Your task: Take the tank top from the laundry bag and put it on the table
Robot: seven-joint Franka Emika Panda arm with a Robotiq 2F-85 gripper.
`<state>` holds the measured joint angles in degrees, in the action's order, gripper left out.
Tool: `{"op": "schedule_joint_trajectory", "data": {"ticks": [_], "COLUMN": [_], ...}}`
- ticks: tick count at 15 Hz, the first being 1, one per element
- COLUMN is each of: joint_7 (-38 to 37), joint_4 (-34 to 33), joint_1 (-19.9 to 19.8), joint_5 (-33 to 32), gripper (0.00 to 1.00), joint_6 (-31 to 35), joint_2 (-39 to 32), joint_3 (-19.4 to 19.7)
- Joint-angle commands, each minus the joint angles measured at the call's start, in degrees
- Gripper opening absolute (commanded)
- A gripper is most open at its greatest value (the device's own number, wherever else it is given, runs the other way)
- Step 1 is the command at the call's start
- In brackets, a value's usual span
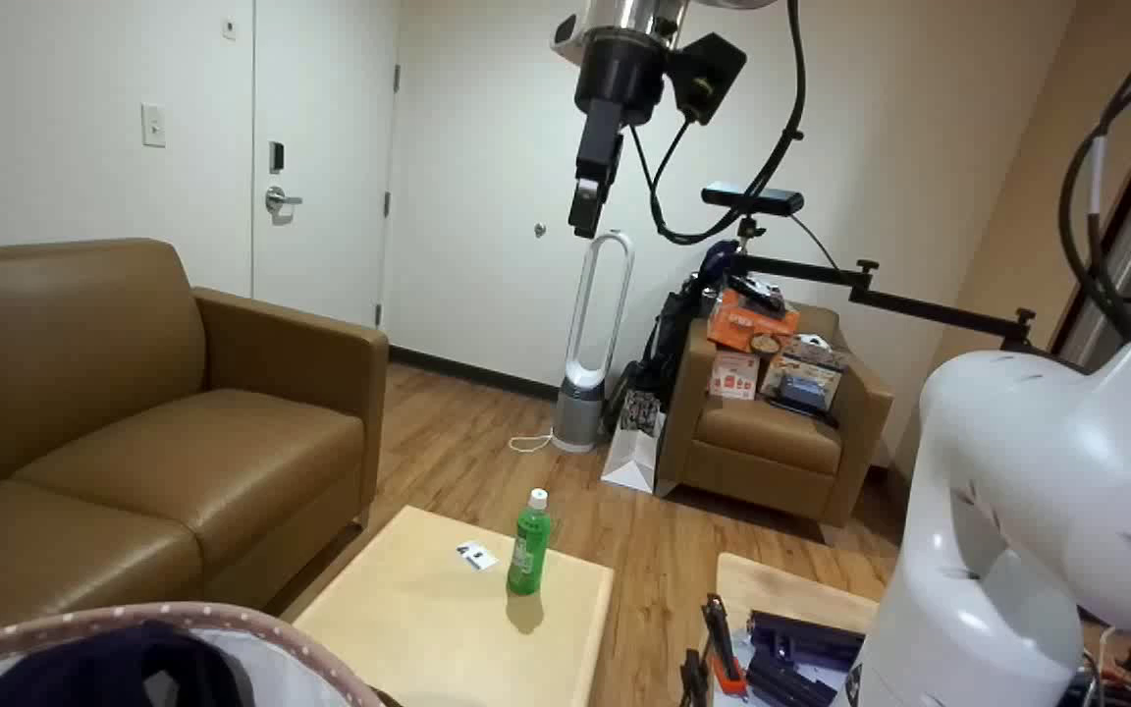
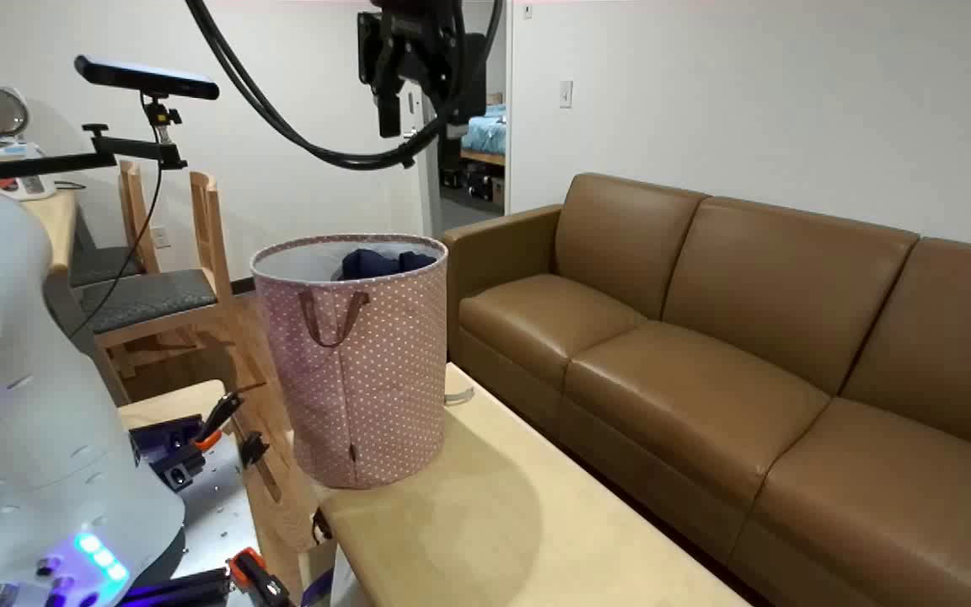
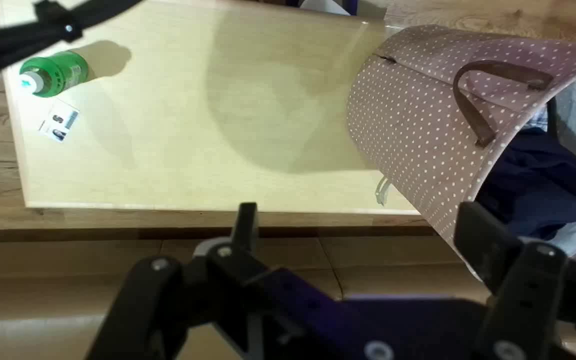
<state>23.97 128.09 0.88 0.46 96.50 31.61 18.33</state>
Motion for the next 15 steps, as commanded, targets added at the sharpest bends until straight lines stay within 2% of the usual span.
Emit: {"op": "schedule_joint_trajectory", "data": {"ticks": [1,3,7,11,15], "joint_7": [0.8,-0.3,3.4,0.9,-4.3], "joint_4": [-0.1,-1.1,-0.7,0.5,-0.6], "joint_1": [-1.9,-1.0,4.2,9.2,13.1], "joint_5": [0.8,0.1,5.9,10.8,11.7], "gripper": [1.0,1.0,1.0,1.0,1.0], "joint_6": [-0.1,-0.7,0.0,7.3,16.9], "joint_2": [-0.4,-2.0,-7.2,-13.2,-22.2], "joint_3": [-1.4,-3.5,-6.7,-14.9,-23.9]}}
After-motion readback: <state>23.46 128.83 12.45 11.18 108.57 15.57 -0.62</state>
